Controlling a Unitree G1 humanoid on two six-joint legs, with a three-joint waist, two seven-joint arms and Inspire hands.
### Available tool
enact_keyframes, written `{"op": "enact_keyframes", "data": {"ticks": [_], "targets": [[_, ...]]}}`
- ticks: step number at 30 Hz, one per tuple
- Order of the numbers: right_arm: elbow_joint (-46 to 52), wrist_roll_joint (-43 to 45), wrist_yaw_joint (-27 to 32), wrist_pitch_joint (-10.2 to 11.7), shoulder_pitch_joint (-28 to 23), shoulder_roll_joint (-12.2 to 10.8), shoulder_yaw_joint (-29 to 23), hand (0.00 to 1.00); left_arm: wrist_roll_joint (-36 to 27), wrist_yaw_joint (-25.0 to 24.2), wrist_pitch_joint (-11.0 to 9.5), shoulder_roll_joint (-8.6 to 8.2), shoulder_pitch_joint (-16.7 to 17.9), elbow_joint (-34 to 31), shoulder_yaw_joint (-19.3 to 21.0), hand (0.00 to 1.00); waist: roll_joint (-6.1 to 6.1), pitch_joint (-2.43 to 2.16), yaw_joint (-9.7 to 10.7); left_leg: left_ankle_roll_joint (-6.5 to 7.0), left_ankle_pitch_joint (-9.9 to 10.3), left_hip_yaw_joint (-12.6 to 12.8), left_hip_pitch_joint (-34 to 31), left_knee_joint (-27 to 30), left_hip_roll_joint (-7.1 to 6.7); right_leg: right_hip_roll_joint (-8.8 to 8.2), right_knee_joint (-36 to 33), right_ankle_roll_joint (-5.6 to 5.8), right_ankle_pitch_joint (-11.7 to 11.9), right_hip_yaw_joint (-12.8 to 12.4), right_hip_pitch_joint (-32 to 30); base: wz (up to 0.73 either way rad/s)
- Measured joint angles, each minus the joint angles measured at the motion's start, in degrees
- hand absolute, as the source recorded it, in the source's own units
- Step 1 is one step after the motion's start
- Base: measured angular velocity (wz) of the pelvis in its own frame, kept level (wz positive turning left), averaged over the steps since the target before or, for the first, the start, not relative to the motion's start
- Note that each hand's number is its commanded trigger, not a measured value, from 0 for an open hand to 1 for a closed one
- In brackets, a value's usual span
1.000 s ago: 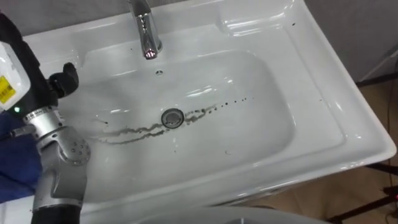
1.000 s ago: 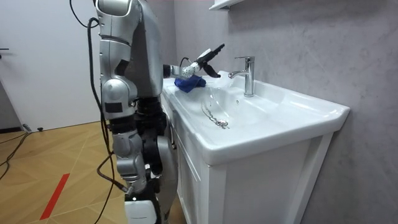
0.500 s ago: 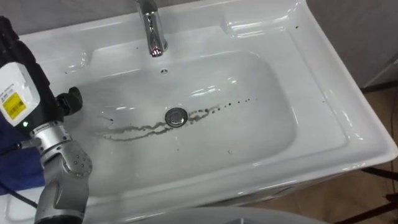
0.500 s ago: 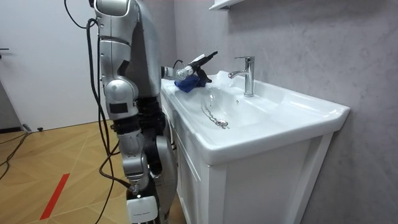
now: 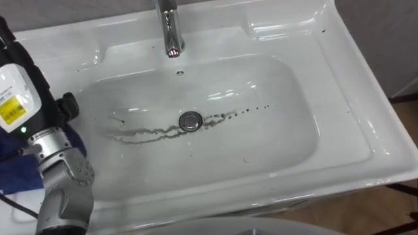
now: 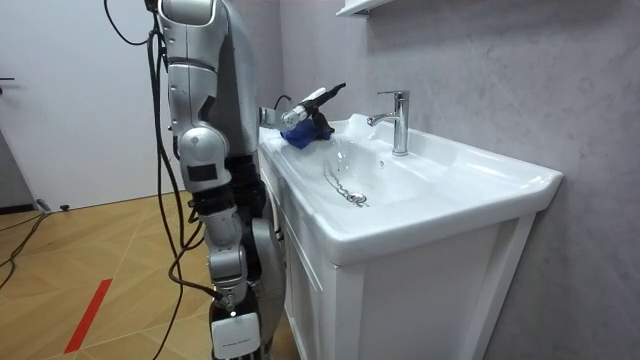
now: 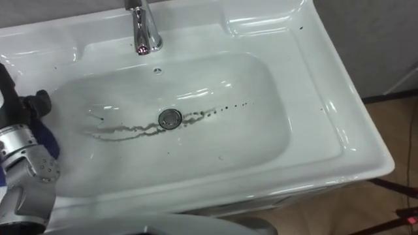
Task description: Wipe basin
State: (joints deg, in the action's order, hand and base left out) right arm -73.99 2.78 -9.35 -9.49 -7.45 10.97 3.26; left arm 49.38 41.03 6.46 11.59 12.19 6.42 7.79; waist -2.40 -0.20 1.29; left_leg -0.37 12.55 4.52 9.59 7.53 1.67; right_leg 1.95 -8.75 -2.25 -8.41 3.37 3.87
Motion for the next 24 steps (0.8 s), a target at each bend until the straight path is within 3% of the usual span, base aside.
{"op": "enact_keyframes", "data": {"ticks": [11, 19, 24], "targets": [[0.22, 0.00, -0.15, -0.05, 0.74, 0.09, 0.14, 0.00, -0.40, -0.17, 0.68, -0.03, 1.61, 0.48, -3.53, 0.00, 0.38, 0.00, 0.14, 0.00, 0.00, -0.06, -0.14, 0.00, 0.08, -0.05, -0.01, -0.01, 0.00, 0.21, -0.11, 0.01], [0.12, -0.13, 0.05, 0.09, 0.70, 0.07, 0.15, 0.00, -0.54, -1.78, 0.65, -2.07, 2.02, 6.23, -3.67, 0.00, 0.66, -0.23, 0.18, 0.00, 0.00, 0.09, -0.56, 0.01, 0.10, 0.12, -0.14, -0.02, 0.01, 0.07, -0.90, 0.00], [-0.43, -0.08, 0.47, 0.10, 0.62, 0.03, 0.14, 0.00, -2.52, -1.77, 0.51, -2.31, 2.02, 6.68, -3.63, 0.00, 0.68, -0.26, 0.13, 0.00, 0.00, 0.06, -0.90, 0.03, 0.20, 0.07, -0.15, -0.04, 0.02, 0.64, -0.92, 0.02]]}}
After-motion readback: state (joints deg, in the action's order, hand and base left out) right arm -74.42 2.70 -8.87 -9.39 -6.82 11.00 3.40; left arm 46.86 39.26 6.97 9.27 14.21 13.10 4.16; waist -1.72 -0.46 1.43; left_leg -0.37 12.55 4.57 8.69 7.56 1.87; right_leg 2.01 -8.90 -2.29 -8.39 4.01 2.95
